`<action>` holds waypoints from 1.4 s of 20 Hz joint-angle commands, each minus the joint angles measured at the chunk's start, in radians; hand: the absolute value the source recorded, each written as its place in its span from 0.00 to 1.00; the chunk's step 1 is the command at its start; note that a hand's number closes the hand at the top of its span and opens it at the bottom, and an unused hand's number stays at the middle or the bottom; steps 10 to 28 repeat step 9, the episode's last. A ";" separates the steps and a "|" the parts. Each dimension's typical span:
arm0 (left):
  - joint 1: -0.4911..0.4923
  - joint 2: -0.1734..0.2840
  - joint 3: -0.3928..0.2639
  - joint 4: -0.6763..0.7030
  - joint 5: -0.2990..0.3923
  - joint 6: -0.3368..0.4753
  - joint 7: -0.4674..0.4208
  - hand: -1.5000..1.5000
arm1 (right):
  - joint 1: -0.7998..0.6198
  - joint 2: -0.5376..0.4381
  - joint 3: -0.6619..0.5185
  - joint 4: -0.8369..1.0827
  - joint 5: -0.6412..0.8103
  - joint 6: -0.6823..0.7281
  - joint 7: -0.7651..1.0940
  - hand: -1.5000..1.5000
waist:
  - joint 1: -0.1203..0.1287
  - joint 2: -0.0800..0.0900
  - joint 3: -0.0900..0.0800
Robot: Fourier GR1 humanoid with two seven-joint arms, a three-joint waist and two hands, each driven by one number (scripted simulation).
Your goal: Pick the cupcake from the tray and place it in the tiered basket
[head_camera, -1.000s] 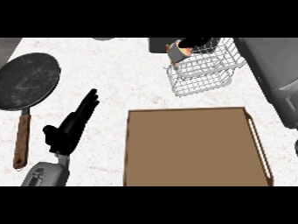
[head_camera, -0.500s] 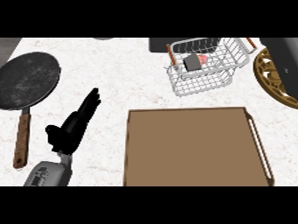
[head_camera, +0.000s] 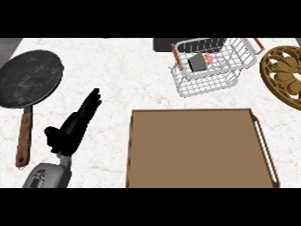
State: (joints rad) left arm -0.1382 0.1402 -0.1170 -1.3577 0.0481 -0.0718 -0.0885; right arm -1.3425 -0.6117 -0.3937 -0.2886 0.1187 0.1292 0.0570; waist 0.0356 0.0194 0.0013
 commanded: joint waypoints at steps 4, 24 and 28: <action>-0.023 -0.006 0.003 0.010 -0.005 -0.001 -0.009 0.50 | 0.120 -0.228 -0.123 0.057 -0.093 0.152 -0.124 0.00 | 0.010 0.014 0.003; 0.013 0.003 -0.004 -0.012 0.008 -0.028 -0.013 0.50 | 0.162 -0.354 -0.121 0.092 -0.081 0.277 -0.125 0.00 | 0.036 0.018 0.004; 0.013 0.003 -0.004 -0.012 0.008 -0.028 -0.013 0.50 | 0.162 -0.354 -0.121 0.092 -0.081 0.277 -0.125 0.00 | 0.036 0.018 0.004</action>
